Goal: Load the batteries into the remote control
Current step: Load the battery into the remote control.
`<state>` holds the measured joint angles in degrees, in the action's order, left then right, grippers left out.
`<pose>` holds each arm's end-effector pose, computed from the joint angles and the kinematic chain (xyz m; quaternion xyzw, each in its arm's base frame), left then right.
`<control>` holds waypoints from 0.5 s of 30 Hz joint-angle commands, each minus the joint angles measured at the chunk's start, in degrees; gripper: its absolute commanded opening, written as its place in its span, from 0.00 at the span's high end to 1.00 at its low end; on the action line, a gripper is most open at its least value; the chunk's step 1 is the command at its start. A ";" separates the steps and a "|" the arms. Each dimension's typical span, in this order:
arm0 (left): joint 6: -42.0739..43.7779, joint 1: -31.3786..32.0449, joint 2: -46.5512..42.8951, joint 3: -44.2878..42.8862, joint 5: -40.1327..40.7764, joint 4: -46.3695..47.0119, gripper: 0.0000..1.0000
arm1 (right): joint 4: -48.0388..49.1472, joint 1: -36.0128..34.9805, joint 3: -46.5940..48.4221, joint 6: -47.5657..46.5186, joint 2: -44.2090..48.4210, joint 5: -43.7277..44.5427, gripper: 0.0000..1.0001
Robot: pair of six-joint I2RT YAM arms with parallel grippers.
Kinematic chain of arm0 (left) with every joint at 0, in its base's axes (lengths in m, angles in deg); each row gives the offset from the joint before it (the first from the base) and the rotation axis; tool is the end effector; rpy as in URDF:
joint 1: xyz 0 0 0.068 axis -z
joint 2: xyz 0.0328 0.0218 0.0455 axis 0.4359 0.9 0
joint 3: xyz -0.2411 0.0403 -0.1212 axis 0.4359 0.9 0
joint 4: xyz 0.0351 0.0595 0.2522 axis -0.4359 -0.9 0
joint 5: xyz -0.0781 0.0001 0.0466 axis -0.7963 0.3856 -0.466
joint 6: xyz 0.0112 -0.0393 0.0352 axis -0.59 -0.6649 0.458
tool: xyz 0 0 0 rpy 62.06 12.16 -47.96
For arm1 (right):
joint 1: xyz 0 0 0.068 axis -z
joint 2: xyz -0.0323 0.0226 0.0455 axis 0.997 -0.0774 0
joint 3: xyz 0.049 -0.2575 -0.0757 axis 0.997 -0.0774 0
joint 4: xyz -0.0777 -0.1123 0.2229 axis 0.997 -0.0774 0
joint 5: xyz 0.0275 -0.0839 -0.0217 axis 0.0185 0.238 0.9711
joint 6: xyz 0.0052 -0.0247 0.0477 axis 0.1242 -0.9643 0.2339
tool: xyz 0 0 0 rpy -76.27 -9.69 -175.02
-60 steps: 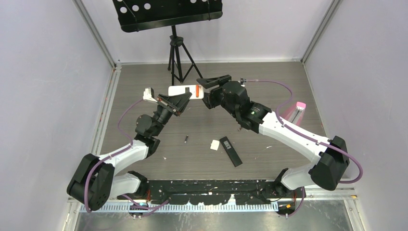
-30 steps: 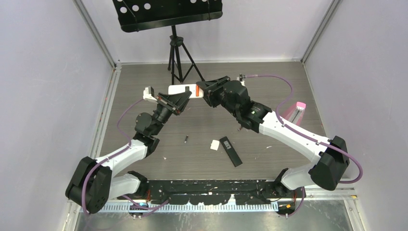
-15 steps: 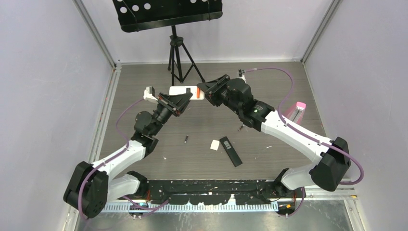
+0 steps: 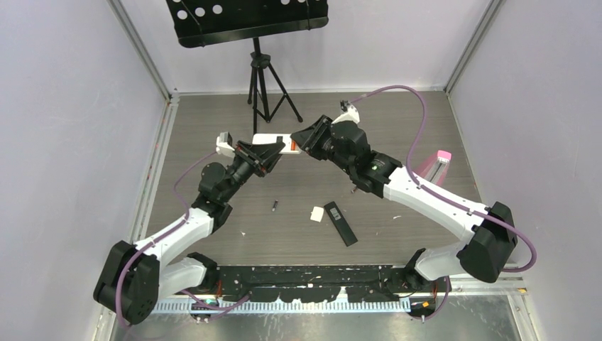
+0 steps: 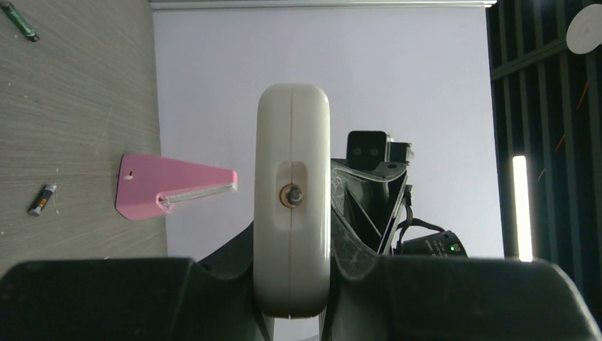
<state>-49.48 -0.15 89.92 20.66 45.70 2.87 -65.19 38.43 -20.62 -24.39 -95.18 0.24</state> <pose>0.2125 -0.1112 0.2730 -0.2898 0.5753 -0.6974 0.3141 0.2262 0.2331 0.3536 0.1394 0.7782 0.4346 0.4313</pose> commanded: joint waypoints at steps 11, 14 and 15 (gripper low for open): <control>4.36 -4.07 -6.17 3.09 -2.46 0.99 1.00 | -5.54 -1.49 3.31 -8.24 0.98 -2.22 0.21; 8.65 -4.14 -7.33 4.64 -3.73 -1.19 1.00 | -0.45 -0.51 1.44 -2.47 2.54 -6.86 0.15; 9.69 -4.16 -7.62 5.12 -3.96 -1.25 1.00 | 1.91 -0.38 0.25 -0.41 3.16 -7.82 0.15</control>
<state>-46.59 -3.88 84.50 24.35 43.67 1.01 -68.80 37.29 -20.08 -31.52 -95.62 -1.95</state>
